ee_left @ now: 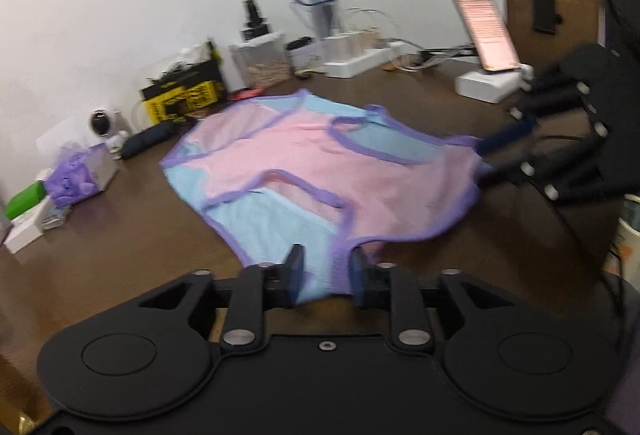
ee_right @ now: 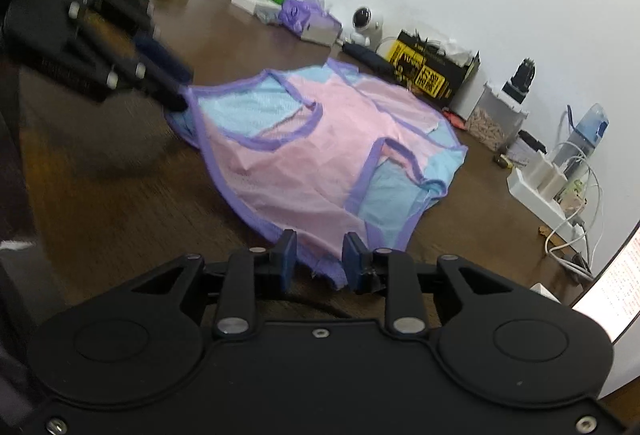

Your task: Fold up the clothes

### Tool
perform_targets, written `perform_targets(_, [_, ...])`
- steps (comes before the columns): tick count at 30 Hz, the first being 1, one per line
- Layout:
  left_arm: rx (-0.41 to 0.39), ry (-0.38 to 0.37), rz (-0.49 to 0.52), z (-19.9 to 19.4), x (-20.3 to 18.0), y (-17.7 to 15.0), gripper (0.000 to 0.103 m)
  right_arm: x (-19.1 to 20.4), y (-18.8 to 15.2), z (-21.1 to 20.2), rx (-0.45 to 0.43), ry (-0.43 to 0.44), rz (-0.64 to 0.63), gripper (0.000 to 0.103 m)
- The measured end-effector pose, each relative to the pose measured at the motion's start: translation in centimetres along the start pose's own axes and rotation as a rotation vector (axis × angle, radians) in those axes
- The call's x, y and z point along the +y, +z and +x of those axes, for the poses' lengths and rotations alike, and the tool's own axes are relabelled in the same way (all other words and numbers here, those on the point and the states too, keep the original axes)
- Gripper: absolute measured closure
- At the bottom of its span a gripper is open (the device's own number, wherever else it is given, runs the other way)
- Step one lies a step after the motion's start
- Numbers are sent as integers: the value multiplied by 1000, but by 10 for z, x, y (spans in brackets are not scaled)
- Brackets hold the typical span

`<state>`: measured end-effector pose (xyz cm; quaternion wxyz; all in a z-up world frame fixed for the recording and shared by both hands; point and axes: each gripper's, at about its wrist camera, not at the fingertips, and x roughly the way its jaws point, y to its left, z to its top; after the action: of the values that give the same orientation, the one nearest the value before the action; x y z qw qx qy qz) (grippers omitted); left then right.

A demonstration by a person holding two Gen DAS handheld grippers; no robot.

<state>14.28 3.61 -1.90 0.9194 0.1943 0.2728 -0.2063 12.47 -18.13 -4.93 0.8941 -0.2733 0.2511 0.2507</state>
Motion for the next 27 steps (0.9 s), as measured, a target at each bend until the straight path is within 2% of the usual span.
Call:
perform_targets(1, [13, -1, 4, 3, 0, -1, 70, -2, 1, 2, 8, 8, 18, 76])
perform_targets(2, [19, -7, 8, 3, 0, -3, 70, -2, 0, 2, 10, 10, 21, 83])
perform_targets(4, [34, -43, 23, 2, -2, -10, 70, -5, -2, 1, 35, 69, 46, 92])
perform_targets(8, [8, -61, 62, -11, -2, -26, 65, 0, -10, -10, 9, 154, 25, 93])
perform_targets(9, [-15, -88, 77, -19, 0, -30, 63, 1, -11, -15, 0, 166, 23, 93])
perform_targets(10, [-30, -100, 83, -22, 0, -31, 54, 1, -12, -20, -10, 179, 20, 91])
perform_targets(11, [-106, -143, 109, -38, 1, -34, 38, 1, -13, -26, -20, 192, 17, 86])
perform_targets(13, [-177, -166, 124, -51, 4, -35, 19, -7, -9, -36, -66, 176, 43, 75])
perform_targets(15, [-243, -191, 85, -55, 12, -23, 17, -20, -5, -33, -79, 123, 82, 68])
perform_targets(17, [-234, -206, 15, -40, 14, -8, 17, -30, -2, -26, -70, 78, 107, 67])
perform_targets(19, [-190, -228, -21, -17, 13, 6, 21, -44, 2, -8, -44, 54, 151, 67])
perform_targets(21, [-92, -251, -65, 24, 8, 22, 42, -50, 4, 4, -25, 70, 176, 68])
perform_targets(22, [-69, -251, -79, 30, 7, 24, 56, -53, 5, 10, -16, 78, 188, 68])
perform_targets(23, [-17, -230, -107, 48, 5, 28, 69, -54, 5, 14, -7, 95, 190, 74])
perform_targets(25, [37, -182, -120, 67, 1, 27, 76, -51, 5, 21, 7, 126, 181, 87])
perform_targets(27, [33, -201, -171, 69, 7, 25, 79, -48, 4, 23, 10, 149, 162, 90])
